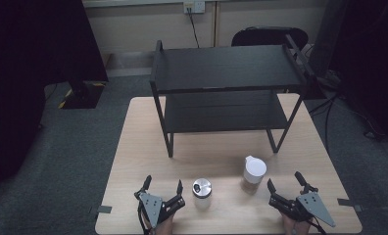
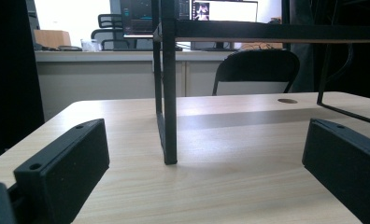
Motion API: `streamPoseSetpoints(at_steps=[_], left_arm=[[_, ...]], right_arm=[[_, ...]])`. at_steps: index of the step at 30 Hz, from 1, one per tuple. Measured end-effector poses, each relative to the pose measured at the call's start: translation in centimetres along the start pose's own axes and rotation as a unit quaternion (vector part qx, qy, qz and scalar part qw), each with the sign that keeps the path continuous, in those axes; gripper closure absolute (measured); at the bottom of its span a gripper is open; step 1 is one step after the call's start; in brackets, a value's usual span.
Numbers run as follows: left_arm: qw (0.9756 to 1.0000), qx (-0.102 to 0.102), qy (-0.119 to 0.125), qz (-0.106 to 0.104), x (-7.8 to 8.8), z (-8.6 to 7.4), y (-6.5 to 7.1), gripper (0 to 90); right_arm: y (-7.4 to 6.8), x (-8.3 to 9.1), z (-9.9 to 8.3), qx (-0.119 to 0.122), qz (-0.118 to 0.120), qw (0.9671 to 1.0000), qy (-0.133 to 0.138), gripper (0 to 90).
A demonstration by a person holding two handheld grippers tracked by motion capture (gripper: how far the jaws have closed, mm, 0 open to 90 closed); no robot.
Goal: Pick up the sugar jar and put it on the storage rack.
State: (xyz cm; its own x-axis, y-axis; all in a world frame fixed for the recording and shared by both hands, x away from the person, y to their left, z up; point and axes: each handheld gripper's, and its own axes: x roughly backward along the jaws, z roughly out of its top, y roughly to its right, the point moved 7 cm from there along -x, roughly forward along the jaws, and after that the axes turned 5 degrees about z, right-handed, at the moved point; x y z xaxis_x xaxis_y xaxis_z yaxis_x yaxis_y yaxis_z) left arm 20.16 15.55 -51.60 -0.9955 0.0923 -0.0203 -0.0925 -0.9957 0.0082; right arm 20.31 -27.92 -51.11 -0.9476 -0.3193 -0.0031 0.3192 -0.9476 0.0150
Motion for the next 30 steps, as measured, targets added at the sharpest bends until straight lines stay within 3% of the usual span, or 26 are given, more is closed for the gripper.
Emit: streamPoseSetpoints(at_steps=[21, 30], left_arm=[[1.0, 0.0, 0.001, 0.007, -0.04, -0.01, 0.22, 0.1], [0.9999, -0.002, -0.007, -0.01, -0.15, 0.38, 0.16, 0.0]], right_arm=[[0.09, 0.09, -0.1, -0.003, 0.001, 1.0, 0.005, 4.2], [0.1, 0.1, -0.11, -0.002, 0.002, 1.0, 0.005, 4.1]])
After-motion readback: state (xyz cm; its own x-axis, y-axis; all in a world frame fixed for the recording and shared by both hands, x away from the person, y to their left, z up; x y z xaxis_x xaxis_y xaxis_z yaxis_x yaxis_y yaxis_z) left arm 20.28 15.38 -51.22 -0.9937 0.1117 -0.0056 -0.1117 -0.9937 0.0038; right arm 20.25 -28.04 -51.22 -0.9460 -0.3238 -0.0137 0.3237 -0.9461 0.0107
